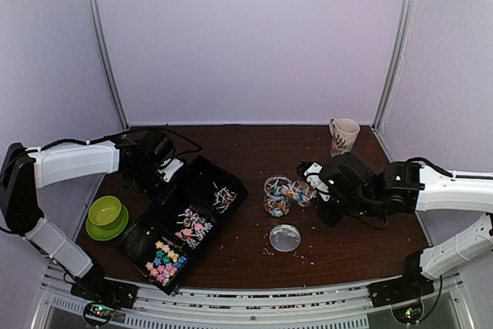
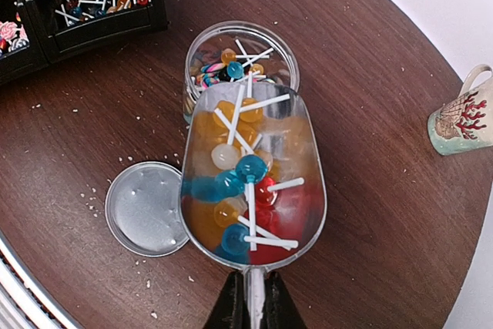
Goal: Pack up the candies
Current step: Place the fake candies in the packing box.
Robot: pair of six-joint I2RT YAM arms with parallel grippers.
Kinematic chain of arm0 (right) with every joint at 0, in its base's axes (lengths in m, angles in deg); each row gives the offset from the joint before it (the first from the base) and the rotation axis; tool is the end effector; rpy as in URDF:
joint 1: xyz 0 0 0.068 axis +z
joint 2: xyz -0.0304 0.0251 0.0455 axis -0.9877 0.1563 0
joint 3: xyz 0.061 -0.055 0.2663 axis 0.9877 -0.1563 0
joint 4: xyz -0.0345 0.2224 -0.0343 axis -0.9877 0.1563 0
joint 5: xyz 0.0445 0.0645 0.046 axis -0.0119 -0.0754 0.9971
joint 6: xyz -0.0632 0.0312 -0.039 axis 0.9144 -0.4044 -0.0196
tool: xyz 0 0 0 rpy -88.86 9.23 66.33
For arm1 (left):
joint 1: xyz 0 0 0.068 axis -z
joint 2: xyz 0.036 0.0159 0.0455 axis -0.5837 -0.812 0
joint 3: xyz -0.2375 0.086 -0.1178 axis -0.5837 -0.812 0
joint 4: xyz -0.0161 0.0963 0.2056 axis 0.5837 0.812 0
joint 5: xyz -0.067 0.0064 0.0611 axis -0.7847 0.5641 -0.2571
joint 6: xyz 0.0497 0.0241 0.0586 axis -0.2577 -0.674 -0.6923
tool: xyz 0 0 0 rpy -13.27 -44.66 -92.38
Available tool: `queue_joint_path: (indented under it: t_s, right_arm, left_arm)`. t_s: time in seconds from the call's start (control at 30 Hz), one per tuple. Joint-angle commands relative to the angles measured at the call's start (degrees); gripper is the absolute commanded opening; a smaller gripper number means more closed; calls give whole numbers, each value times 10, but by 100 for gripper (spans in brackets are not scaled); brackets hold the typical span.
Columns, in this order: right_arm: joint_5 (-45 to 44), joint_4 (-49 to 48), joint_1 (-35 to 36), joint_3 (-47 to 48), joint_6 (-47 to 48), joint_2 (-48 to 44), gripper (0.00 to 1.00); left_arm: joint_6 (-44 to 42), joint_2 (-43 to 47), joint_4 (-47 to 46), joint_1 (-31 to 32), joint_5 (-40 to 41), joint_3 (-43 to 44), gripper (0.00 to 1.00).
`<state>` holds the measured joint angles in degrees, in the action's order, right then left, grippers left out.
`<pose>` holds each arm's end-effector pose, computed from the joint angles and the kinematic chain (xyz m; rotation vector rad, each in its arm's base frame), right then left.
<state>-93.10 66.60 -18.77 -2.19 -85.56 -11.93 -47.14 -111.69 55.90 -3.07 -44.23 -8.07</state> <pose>0.1231 0.1878 0.2560 -0.9709 2.2302 0.1677 0.2194 -0.1405 0.2054 0.5802 2.7624 -0.1693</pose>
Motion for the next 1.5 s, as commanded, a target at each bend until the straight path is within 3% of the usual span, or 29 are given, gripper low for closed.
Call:
queue_joint_path:
  t_s: [0.0, 1.1, 1.47]
  right_arm:
    - [-9, 31, 3, 31, -8, 14, 0]
    - [-7, 154, 3, 130, 7, 69, 0]
    - [-5, 253, 2, 199, 28, 100, 0]
  left_arm:
    - [11, 19, -21, -4, -12, 29, 0]
    - [11, 19, -21, -4, -12, 29, 0]
    - [11, 16, -21, -4, -12, 29, 0]
